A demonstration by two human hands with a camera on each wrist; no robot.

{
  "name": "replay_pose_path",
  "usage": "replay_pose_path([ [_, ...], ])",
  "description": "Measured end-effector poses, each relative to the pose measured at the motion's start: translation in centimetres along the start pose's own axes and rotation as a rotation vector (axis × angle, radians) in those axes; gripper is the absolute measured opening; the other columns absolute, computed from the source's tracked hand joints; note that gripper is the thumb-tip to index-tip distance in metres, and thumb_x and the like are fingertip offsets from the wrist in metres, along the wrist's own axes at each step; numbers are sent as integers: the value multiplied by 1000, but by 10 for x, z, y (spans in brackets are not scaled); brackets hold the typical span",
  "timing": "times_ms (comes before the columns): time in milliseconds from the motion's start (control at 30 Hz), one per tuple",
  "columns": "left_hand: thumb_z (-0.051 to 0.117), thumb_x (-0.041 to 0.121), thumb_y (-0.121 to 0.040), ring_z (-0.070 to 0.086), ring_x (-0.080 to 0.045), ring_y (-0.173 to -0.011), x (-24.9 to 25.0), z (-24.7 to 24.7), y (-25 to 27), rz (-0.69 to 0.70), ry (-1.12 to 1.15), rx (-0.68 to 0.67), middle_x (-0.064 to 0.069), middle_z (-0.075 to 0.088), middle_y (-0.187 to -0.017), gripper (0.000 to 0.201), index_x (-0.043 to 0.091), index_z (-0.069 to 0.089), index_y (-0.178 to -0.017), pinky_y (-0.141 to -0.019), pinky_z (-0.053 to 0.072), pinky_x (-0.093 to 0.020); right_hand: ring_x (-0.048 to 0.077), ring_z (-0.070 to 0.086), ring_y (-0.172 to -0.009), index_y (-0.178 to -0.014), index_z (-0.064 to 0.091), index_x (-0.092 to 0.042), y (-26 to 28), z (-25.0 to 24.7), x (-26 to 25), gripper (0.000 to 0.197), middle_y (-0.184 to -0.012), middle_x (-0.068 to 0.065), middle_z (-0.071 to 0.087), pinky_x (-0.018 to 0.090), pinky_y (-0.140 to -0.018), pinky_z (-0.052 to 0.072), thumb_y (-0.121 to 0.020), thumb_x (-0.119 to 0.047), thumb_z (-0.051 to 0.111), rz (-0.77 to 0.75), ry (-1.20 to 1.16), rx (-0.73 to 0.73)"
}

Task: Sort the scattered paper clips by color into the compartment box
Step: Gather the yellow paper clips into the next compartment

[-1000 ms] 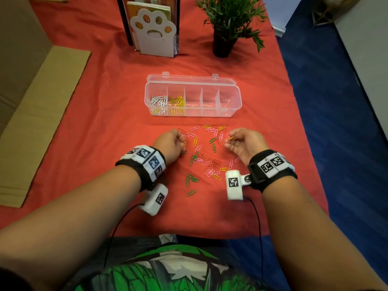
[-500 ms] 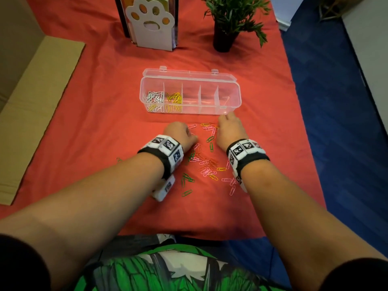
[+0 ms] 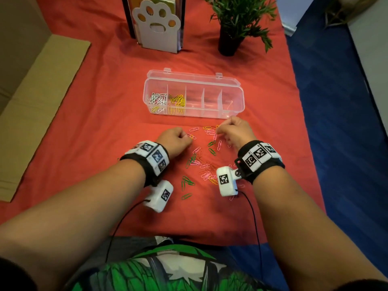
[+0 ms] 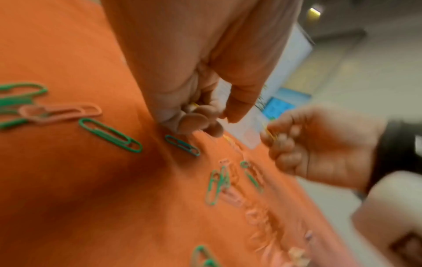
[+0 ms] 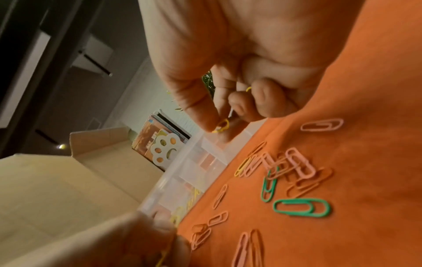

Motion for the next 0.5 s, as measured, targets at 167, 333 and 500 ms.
replay_pose_path([
  [167, 43, -3, -83, 42, -7, -43, -1, -9, 15, -241, 574, -103, -2, 49, -60, 25, 19, 51, -75, -42, 41, -15, 15, 44, -47, -75, 50, -20, -6, 23, -7, 22, -60, 2, 49, 24, -43, 36, -82, -2, 41, 80, 61, -116],
  [333, 31, 2, -81, 42, -8, -45, -8, -16, 23, -384, 740, -201, 0, 45, -64, 25, 17, 50, -73, -48, 45, -17, 22, 57, -70, -67, 51, -18, -12, 32, -15, 16, -71, 2, 57, 32, -70, 47, -81, -11, 50, -67, 346, -15],
  [500, 35, 6, -84, 42, -8, -49, -10, -16, 28, -396, 720, -200, 1, 45, -63, 22, 17, 52, -75, -46, 46, -17, 37, 53, -108, -110, 53, -1, -10, 50, -17, 29, -119, 20, 50, 38, -94, 45, -83, -13, 53, -311, 905, 6],
])
Point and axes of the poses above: each hand's wrist, its own y-axis away from the middle knuckle, its own z-axis out of the palm, x = y × z, the point moved 4 cm from there along -y, towards the middle knuckle
